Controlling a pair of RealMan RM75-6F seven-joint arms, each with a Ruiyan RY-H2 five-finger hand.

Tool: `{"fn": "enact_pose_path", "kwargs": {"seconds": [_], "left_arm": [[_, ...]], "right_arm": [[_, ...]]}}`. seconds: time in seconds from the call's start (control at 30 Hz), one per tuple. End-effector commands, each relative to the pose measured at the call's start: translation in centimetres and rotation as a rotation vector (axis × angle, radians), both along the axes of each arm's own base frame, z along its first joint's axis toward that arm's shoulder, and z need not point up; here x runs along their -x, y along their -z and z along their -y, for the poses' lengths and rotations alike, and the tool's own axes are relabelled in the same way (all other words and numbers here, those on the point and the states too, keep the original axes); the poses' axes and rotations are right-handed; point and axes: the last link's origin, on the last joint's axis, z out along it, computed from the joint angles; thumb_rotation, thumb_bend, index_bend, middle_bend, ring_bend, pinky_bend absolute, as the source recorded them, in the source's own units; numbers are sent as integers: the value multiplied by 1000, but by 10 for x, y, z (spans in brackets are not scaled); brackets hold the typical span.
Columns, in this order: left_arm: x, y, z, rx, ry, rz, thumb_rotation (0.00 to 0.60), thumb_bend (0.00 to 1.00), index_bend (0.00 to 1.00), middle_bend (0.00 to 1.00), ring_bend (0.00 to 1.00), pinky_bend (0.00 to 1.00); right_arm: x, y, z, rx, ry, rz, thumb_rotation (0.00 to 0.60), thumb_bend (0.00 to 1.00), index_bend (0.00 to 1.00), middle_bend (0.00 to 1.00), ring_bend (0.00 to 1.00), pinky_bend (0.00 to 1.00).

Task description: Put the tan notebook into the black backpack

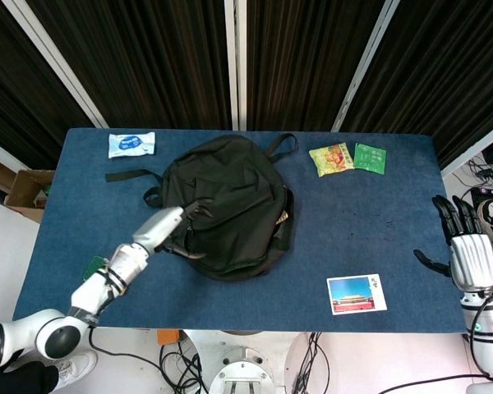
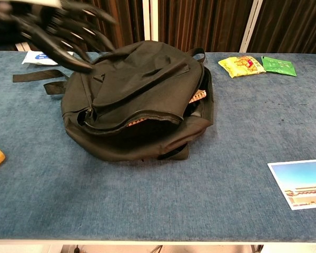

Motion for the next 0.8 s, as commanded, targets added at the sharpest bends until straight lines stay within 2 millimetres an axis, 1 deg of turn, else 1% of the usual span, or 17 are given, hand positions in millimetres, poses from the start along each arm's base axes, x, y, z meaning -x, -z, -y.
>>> {"fn": "enact_pose_path", "kwargs": {"seconds": [0.03,0.07,0.17,0.2,0.27,0.3,0.37,0.4,0.53,0.67,0.8], "left_arm": [[58,-44,3,-238,-63,-219,600,140,189,254,207,275],[76,-53,6,-305,-90,-298,600,141,214,257,207,274],[112,-71,17,-423,-163,-446,600,141,268,261,207,269],[125,-77,24,-463,-193,-487,600,141,275,261,207,266],[143,-87,37,-511,-230,-532,600,141,276,260,207,260],[154,-93,46,-544,-243,-560,600,142,275,258,207,256],[168,-101,60,-592,-244,-610,600,141,271,249,207,244],[176,-105,71,-616,-241,-641,600,141,265,238,203,235],[192,-111,108,-679,-227,-716,600,142,250,213,181,217],[193,-106,142,-704,-195,-731,600,141,247,212,181,210],[189,-98,159,-705,-145,-723,600,142,245,211,181,204]], "right_arm": [[12,-18,-6,-69,88,-22,600,21,0,111,0,125],[14,-22,-8,-92,108,-34,600,39,0,115,0,125],[17,-31,-14,-129,135,-40,600,127,0,120,0,125],[18,-34,-17,-140,140,-32,600,136,0,120,0,125],[19,-40,-21,-144,136,-10,600,141,0,120,0,113],[19,-44,-25,-140,132,-4,600,142,0,120,0,101],[20,-50,-32,-123,127,-13,600,143,0,116,0,74],[20,-54,-38,-113,129,-18,600,145,0,113,0,67],[17,-60,-59,-105,137,-13,600,152,0,100,0,50],[16,-58,-77,-134,146,-16,600,153,0,98,0,47],[14,-52,-82,-178,135,9,600,155,0,98,0,44]]}}
